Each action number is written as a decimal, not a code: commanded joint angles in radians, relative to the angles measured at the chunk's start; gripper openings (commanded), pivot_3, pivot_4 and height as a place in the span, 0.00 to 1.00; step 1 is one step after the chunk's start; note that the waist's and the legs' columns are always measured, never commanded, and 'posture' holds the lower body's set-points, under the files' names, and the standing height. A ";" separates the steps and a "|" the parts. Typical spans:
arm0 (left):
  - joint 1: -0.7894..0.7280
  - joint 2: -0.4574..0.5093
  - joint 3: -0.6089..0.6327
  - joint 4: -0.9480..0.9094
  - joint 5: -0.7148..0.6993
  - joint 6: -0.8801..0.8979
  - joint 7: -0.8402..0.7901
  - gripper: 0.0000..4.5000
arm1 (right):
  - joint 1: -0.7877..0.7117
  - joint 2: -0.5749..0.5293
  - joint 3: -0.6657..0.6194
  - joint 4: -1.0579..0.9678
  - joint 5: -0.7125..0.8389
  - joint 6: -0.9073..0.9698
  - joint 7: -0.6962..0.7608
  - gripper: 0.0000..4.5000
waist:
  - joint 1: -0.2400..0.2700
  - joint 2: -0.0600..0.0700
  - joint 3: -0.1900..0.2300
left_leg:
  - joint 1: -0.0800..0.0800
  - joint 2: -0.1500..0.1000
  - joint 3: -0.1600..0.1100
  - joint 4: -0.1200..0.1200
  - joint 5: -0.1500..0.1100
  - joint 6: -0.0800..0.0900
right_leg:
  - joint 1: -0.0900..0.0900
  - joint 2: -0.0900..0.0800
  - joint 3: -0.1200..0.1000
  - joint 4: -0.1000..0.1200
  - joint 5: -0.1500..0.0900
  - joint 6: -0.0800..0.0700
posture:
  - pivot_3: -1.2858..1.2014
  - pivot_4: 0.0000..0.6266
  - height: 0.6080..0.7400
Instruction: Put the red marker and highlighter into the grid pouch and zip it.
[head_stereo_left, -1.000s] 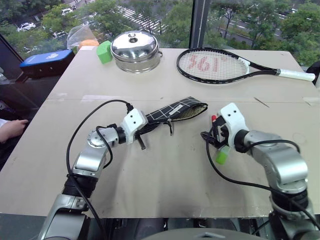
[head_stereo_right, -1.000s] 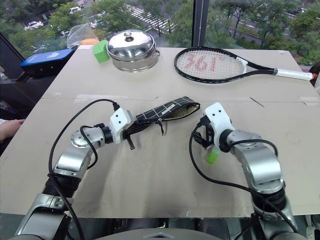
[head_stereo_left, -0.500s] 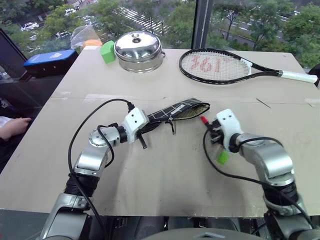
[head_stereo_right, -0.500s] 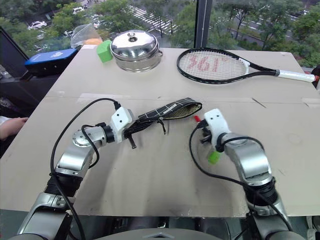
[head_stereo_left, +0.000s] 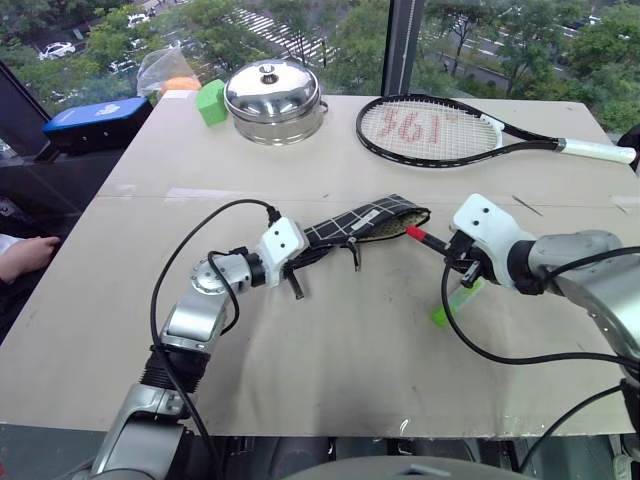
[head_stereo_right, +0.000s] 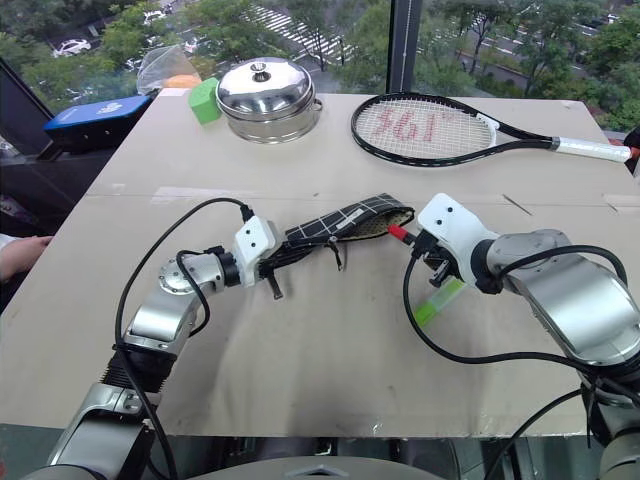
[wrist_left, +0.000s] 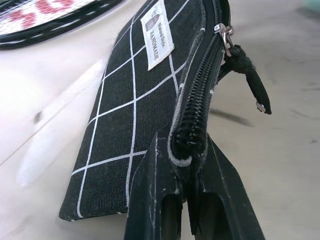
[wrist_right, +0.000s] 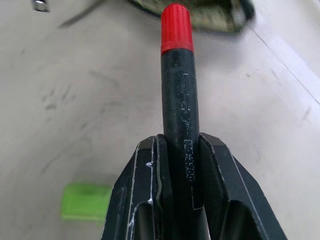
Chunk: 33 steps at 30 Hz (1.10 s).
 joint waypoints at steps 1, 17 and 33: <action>0.011 0.007 -0.016 -0.047 0.011 -0.059 -0.022 0.00 | -0.055 -0.025 0.111 0.079 -0.048 -0.138 -0.006 0.06 | -0.001 0.000 0.000 | 0.000 0.000 0.000 0.000 0.000 0.000 | 0.000 0.000 0.000 0.000 0.000 0.000 | 0.52 0.24 1.00; 0.080 -0.020 -0.026 -0.115 0.013 -0.030 0.025 0.00 | -0.189 0.072 0.247 0.353 -0.198 -0.584 0.193 0.69 | -0.005 0.000 0.001 | -0.001 0.000 0.000 0.001 0.000 -0.001 | 0.000 0.001 -0.001 0.001 0.002 0.004 | 0.52 0.24 1.00; 0.009 -0.028 -0.013 0.037 0.007 -0.061 -0.006 0.00 | 0.487 -0.301 -0.208 0.127 -0.133 -1.034 0.517 0.69 | 0.004 -0.001 0.001 | 0.002 0.000 -0.001 0.003 0.000 0.000 | 0.003 0.000 0.000 0.000 0.000 0.001 | 0.52 0.24 1.00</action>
